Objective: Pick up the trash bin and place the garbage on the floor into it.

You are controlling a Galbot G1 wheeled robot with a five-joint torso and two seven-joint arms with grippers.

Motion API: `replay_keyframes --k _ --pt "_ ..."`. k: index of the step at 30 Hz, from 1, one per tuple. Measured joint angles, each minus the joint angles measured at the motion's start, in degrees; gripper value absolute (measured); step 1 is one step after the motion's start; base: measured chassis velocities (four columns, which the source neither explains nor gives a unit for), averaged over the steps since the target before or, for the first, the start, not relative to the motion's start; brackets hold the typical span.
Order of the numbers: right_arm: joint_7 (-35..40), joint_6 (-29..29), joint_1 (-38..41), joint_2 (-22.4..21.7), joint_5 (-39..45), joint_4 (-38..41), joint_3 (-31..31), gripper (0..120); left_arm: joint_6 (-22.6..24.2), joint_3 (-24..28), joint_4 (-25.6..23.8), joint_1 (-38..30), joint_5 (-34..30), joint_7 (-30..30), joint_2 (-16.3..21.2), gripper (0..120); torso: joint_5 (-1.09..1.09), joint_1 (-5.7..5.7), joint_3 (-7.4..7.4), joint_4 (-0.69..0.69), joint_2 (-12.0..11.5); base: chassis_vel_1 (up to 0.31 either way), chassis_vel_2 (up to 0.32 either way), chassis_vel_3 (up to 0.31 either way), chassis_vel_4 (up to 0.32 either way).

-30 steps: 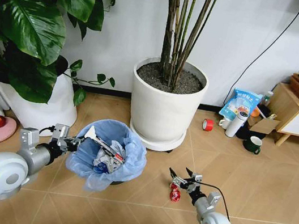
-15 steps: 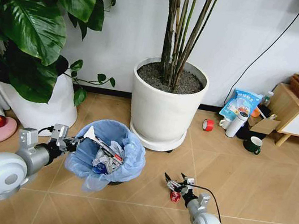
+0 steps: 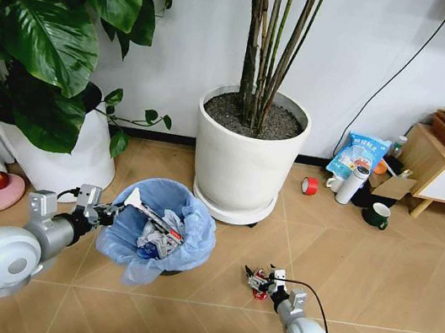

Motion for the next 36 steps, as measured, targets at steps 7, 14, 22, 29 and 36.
replay_keyframes --k 7,14,22,29,36 --pt "0.2 0.0 0.8 1.1 -1.1 -1.7 -0.1 100 0.0 0.0 0.1 0.0 0.0 0.0 -0.1 0 0.0 0.0 0.0 0.0 0.0 0.0 0.0 0.0 0.0" --pt "0.0 -0.4 2.2 1.8 -1.2 -4.4 -0.6 87 0.0 0.0 0.1 -0.2 -0.2 0.0 -0.1 0 0.0 0.0 0.0 0.01 0.0 0.0 0.0 0.0 0.0" --pt "-0.1 -0.6 2.7 1.4 -1.0 -5.5 -0.7 57 0.0 -0.1 0.3 -0.3 -0.3 0.0 0.0 0 0.0 0.0 0.0 0.0 0.0 0.0 0.0 0.0 0.0" --pt "-0.2 -0.6 2.8 1.5 -0.9 -5.9 -0.7 31 0.0 -0.1 0.2 -0.1 -0.3 0.0 -0.3 0 0.0 0.0 0.0 0.0 0.0 0.0 0.0 0.0 0.0" --pt "-0.4 -0.6 2.7 1.7 -0.5 -5.9 -0.5 25 0.0 -0.1 0.2 -0.1 -0.3 0.0 -0.5 0 0.0 0.0 0.0 0.0 0.0 0.0 0.0 0.0 0.0"
